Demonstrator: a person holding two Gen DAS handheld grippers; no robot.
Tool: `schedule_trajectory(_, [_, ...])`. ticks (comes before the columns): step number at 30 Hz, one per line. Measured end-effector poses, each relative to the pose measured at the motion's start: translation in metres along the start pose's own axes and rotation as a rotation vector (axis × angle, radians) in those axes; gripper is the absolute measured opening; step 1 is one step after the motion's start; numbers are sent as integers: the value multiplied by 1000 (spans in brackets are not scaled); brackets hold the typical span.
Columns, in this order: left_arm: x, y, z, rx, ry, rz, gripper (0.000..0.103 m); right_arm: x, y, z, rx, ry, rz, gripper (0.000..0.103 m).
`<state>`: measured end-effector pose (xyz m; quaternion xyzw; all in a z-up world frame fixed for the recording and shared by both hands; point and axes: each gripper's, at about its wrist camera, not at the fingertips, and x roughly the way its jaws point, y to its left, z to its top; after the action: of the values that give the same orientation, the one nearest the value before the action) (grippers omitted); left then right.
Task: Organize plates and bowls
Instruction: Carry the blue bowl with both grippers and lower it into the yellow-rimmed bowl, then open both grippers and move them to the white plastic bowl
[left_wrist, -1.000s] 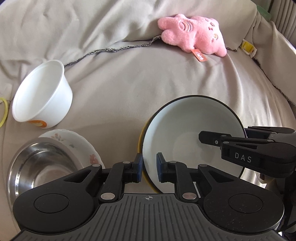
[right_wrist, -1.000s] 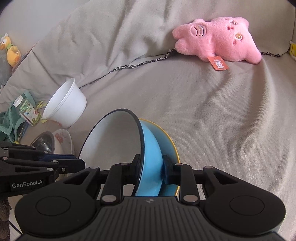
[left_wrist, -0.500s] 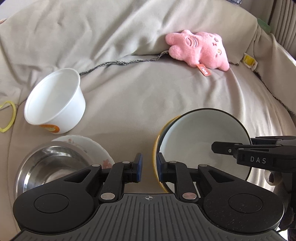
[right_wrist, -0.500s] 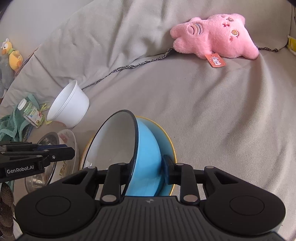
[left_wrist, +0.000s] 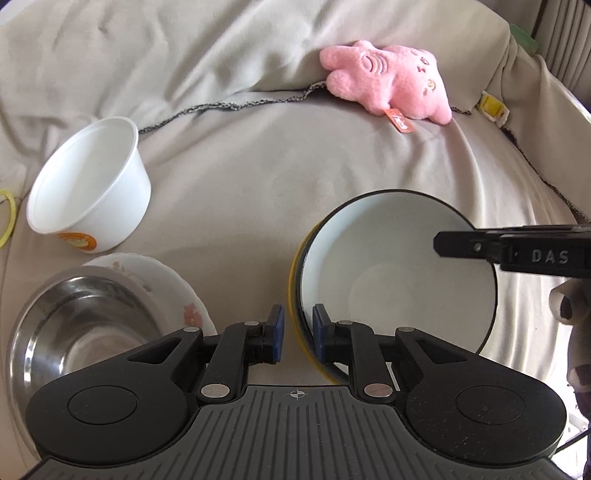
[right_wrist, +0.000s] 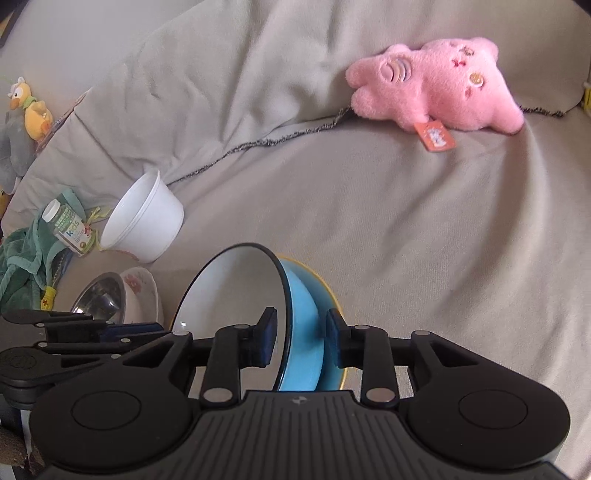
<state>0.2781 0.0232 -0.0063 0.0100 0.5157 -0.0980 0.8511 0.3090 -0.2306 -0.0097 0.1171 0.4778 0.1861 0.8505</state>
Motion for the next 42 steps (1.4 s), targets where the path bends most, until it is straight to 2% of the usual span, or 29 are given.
schedule_trajectory(2, [-3, 2, 1, -7, -19, 0, 20, -14, -5, 3, 1, -35, 20, 35])
schedule_trajectory(4, [-9, 6, 1, -22, -52, -15, 24, -22, -10, 0, 9, -50, 31, 52])
schedule_trajectory(6, [-16, 10, 1, -47, -90, -11, 23, -26, -15, -8, 19, -50, 25, 56])
schedule_trajectory(9, [-19, 20, -1, -91, -120, 2, 23, -18, -17, -24, 37, -8, 45, 56])
schedule_trajectory(15, [0, 24, -5, -113, -66, -37, 22, 20, -13, -43, 92, 96, 87, 56])
schedule_trajectory(17, [2, 25, -6, -123, -75, -54, 19, 30, -11, -47, 110, 112, 88, 56])
schedule_trajectory(22, [-21, 52, -13, -249, -186, -176, 21, 40, -9, -51, 120, 123, 89, 56])
schedule_trajectory(25, [-21, 53, -13, -215, -187, -258, 21, 38, -6, -51, 113, 115, 87, 55])
schedule_trajectory(28, [-13, 39, -13, -139, -150, -227, 21, 37, -3, -52, 108, 113, 94, 45])
schedule_trajectory(30, [-4, 29, -15, -108, -117, -176, 22, 36, -1, -53, 108, 115, 97, 45])
schedule_trajectory(38, [24, 15, -6, -102, -22, -103, 26, 38, -2, -53, 128, 102, 111, 45])
schedule_trajectory(40, [30, 14, -4, -104, -13, -97, 25, 38, -3, -53, 136, 89, 115, 45])
schedule_trajectory(42, [33, 12, -4, -106, -14, -84, 30, 39, -1, -53, 118, 61, 108, 45])
